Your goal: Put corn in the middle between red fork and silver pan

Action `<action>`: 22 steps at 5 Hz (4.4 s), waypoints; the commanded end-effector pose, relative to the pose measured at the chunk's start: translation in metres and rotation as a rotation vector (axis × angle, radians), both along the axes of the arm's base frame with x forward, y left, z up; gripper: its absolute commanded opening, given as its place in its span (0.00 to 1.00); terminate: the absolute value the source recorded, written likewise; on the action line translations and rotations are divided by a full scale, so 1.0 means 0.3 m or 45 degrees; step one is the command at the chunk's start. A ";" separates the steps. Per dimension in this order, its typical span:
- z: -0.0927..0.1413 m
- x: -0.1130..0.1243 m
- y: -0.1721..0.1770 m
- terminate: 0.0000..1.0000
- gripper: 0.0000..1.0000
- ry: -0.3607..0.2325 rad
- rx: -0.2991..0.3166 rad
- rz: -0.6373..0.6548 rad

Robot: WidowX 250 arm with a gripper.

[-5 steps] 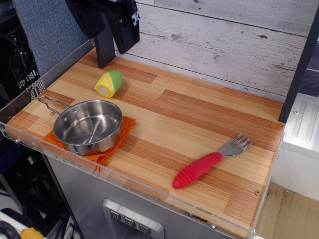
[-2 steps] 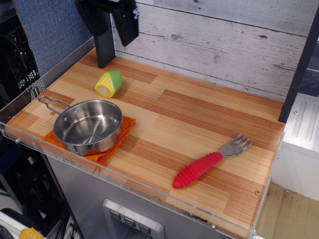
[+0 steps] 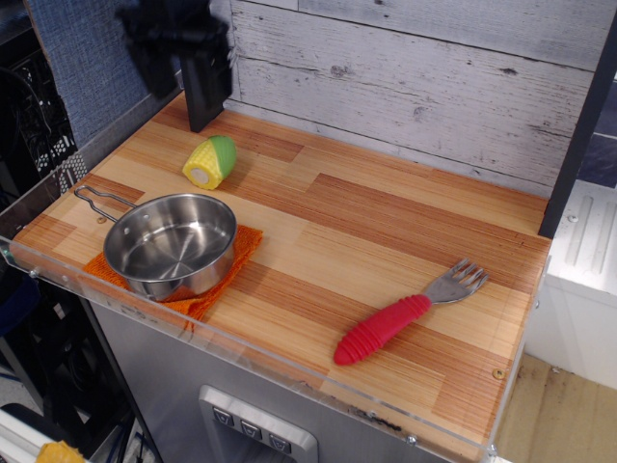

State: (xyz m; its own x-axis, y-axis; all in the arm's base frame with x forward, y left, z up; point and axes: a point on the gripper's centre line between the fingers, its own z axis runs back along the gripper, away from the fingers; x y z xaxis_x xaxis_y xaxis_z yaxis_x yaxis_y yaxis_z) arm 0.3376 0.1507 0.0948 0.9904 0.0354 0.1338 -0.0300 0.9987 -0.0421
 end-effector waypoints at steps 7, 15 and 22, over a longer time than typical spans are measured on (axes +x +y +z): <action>-0.113 -0.009 -0.015 0.00 1.00 0.108 0.199 0.006; -0.214 0.059 -0.055 0.00 0.00 0.042 0.125 0.043; -0.123 -0.438 -0.432 0.00 0.00 -0.008 0.080 -0.429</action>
